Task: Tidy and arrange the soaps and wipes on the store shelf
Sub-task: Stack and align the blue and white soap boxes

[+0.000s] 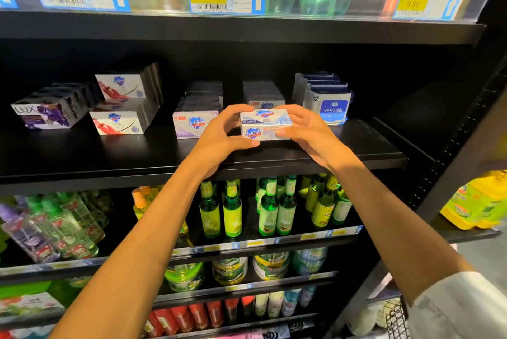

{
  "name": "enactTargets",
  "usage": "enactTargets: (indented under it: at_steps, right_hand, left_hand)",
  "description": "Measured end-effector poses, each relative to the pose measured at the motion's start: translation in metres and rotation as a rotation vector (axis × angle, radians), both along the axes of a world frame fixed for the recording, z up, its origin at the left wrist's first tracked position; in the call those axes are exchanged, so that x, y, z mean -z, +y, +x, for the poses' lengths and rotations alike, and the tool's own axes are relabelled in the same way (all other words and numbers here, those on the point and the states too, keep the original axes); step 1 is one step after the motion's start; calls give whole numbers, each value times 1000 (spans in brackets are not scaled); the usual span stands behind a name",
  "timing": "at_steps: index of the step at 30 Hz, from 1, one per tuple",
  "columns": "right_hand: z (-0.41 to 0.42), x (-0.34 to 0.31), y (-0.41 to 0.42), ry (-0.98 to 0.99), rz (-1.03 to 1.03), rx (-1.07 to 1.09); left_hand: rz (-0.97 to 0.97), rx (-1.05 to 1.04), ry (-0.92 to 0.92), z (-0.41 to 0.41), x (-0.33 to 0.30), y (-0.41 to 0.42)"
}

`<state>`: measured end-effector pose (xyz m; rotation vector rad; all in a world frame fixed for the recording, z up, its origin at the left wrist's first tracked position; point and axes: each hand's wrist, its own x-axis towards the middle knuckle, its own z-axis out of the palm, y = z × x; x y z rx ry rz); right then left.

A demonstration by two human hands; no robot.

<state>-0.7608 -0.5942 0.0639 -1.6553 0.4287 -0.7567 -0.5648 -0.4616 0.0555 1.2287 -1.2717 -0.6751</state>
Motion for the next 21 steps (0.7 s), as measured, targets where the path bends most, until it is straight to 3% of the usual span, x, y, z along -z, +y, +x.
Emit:
enactTargets:
  at_steps: [11, 21]
  right_hand:
    - [-1, 2, -3, -25, -45, -47]
    - [-1, 1, 1, -50, 0, 9]
  left_hand:
    - [33, -101, 63, -2, -1, -3]
    - [-14, -16, 12, -6, -3, 1]
